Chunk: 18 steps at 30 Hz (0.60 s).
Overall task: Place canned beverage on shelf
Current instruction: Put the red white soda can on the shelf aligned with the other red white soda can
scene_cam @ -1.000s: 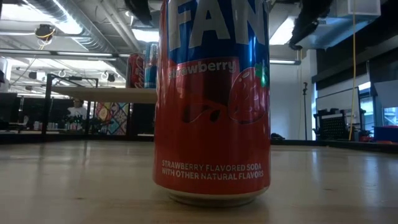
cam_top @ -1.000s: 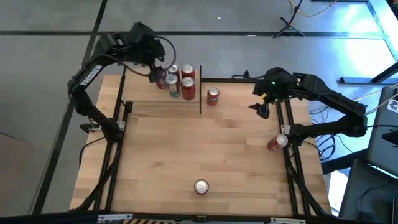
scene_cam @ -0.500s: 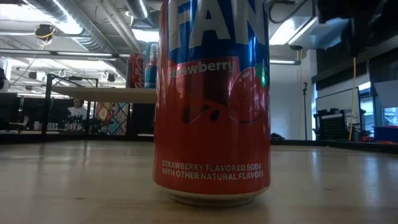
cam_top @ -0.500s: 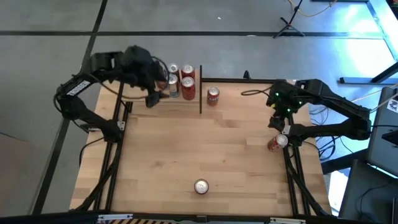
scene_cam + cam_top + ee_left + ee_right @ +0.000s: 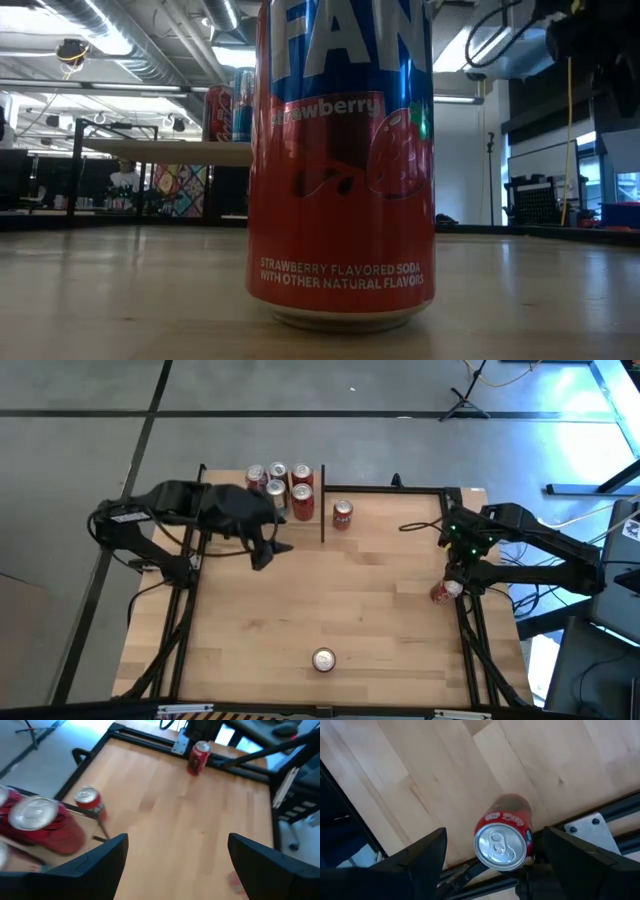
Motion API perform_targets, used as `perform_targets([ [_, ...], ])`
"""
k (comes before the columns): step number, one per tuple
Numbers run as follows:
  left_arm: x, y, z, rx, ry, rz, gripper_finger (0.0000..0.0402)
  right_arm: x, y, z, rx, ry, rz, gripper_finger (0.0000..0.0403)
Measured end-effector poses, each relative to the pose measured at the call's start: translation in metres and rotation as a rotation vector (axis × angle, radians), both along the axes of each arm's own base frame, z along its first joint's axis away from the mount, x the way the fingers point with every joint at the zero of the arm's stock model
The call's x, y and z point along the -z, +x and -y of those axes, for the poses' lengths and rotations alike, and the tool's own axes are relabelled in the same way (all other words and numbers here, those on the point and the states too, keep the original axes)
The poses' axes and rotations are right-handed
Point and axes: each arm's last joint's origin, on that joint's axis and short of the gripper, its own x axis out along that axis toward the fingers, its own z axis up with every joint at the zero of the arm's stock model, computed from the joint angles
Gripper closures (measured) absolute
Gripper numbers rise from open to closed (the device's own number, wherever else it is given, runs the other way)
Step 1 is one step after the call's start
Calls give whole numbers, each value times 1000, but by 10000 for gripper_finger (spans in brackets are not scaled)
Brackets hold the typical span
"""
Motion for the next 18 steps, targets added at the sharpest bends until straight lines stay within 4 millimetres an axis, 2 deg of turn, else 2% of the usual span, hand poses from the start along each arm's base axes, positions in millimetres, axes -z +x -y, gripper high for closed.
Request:
perform_targets([
  [4, 4, 4, 17, -18, -72, 34, 72, 10, -4, -2, -3, 16, -22, 84],
  [9, 8, 8, 38, -37, -45, 53, 72, 18, -4, -9, -30, 24, -62, 84],
  [13, 8, 7, 46, -81, -23, 70, 72, 19, -2, -16, -52, -69, -112, 84],
  [18, 8, 7, 46, -119, -39, 82, 72, 20, 0, -25, -80, -71, -134, 84],
])
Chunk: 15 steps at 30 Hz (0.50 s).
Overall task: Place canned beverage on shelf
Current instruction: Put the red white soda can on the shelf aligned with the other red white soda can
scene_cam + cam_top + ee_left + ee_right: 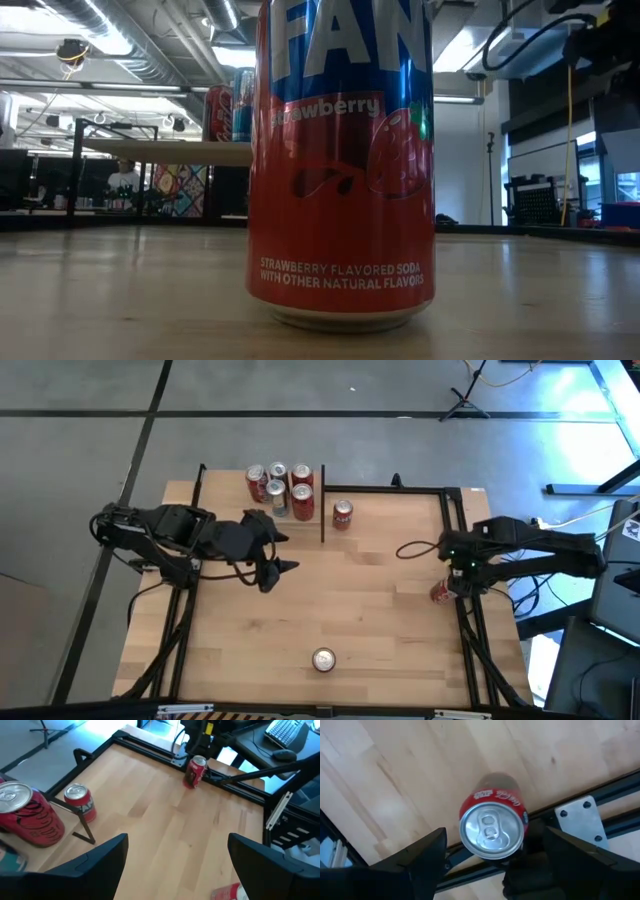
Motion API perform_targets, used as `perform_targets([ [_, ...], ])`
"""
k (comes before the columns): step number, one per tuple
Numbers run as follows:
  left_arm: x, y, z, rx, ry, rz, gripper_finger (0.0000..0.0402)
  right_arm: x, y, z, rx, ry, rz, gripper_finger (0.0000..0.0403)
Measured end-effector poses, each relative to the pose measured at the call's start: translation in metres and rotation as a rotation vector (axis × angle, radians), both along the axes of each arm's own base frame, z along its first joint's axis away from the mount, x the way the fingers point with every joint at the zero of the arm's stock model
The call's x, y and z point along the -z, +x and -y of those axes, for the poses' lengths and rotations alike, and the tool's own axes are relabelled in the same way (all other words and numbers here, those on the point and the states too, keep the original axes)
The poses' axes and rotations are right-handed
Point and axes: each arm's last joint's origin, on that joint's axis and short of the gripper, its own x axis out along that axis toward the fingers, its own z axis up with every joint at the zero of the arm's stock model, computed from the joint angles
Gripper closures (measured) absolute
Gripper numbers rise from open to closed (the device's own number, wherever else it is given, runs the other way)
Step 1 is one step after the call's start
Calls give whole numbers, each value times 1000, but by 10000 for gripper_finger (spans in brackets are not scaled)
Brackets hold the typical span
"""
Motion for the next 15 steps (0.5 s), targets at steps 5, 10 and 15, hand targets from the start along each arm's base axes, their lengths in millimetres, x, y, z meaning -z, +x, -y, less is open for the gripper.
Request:
perform_targets([
  [5, 0, 1, 0, -4, -1, 7, 72, 2, 6, -5, -26, -55, -32, 84],
  [10, -1, 1, 0, -4, -1, 13, 72, 9, 12, -8, -50, -55, -50, 84],
  [15, -2, 1, 0, -4, -3, 22, 72, 26, 13, -9, -39, -20, -107, 84],
])
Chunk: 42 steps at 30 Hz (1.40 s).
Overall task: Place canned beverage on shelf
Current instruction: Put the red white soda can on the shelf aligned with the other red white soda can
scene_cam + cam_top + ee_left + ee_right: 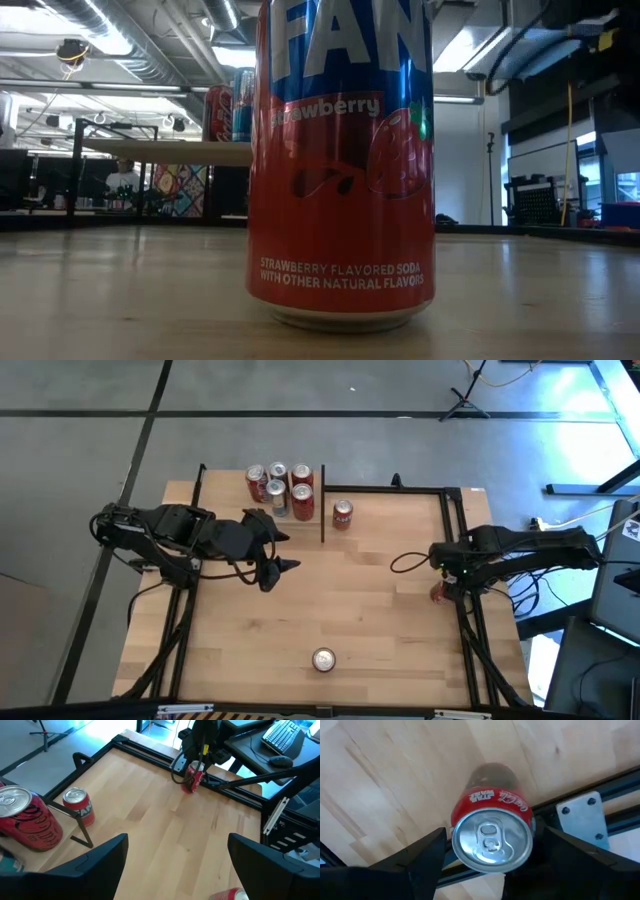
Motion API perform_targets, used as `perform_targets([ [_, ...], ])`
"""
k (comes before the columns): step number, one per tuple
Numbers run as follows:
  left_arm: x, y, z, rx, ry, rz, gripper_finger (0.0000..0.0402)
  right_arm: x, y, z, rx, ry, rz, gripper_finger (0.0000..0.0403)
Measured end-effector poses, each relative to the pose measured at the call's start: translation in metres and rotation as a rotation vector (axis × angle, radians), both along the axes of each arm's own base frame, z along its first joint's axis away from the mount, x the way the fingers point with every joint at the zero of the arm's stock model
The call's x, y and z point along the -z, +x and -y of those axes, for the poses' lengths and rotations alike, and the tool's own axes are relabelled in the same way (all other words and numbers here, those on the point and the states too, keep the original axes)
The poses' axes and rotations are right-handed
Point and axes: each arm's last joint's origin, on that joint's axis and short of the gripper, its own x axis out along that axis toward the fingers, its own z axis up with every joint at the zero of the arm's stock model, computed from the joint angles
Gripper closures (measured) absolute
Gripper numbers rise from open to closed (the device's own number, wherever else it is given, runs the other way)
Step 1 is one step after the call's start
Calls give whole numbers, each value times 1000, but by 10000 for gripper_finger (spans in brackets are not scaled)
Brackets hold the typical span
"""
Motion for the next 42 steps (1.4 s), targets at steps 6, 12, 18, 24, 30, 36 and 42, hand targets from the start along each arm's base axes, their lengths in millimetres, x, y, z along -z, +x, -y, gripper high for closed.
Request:
perform_targets([
  [6, 0, 0, 0, 0, 2, -1, 72, 2, 7, 0, 2, -10, 20, 84],
  [12, 0, 0, 0, 1, 2, -2, 72, 8, 14, 0, -7, -2, -67, 84],
  [18, 0, 0, 0, 1, 2, -1, 72, 18, 28, -1, -3, 0, -162, 84],
  [24, 0, 0, 0, 1, 0, 3, 72, 33, 44, -2, -23, 14, -303, 84],
  [30, 0, 0, 0, 2, 0, 4, 72, 43, 52, -3, -62, 46, -381, 84],
  [36, 0, 0, 0, 2, 0, 3, 72, 43, 52, -3, -66, 49, -396, 134],
  [42, 0, 0, 0, 11, 12, -1, 72, 40, 54, -3, -84, 51, -377, 158],
])
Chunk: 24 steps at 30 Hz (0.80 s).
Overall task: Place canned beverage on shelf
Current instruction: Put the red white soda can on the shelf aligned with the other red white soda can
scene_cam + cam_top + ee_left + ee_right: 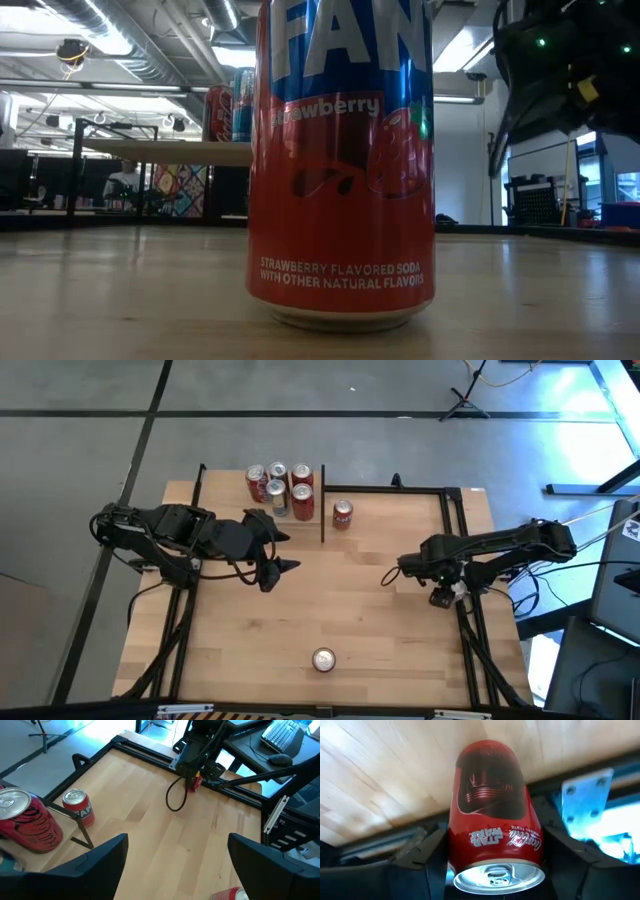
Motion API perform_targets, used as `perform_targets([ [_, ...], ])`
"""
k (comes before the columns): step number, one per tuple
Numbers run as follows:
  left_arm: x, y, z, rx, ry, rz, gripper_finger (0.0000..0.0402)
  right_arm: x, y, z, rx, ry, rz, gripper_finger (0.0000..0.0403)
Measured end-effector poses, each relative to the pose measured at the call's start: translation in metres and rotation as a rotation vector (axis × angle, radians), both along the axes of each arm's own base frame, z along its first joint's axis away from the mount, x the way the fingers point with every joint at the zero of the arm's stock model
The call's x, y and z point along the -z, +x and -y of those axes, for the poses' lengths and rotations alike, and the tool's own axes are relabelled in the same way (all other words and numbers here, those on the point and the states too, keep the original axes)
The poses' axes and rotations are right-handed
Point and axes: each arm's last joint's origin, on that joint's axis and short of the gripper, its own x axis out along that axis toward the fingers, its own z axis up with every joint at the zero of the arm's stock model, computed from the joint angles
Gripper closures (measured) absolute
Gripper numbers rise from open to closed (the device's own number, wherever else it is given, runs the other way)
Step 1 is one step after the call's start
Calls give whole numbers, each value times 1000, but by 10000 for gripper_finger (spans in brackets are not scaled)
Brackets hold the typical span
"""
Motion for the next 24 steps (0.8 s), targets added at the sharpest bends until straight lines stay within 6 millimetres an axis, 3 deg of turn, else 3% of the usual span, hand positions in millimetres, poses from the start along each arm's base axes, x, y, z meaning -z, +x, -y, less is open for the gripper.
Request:
perform_targets([
  [6, 5, -3, 3, 76, 0, -74, 72, -30, 19, -1, -4, 3, 159, 158],
  [10, 13, -13, 5, 92, 26, -193, 72, -55, 44, -1, 16, -2, 318, 158],
  [17, 28, -32, 16, 138, 40, -285, 72, -81, 121, -2, -20, -57, 450, 158],
  [24, 59, -75, 23, 130, -33, -286, 72, -71, 199, -5, -69, -45, 401, 158],
])
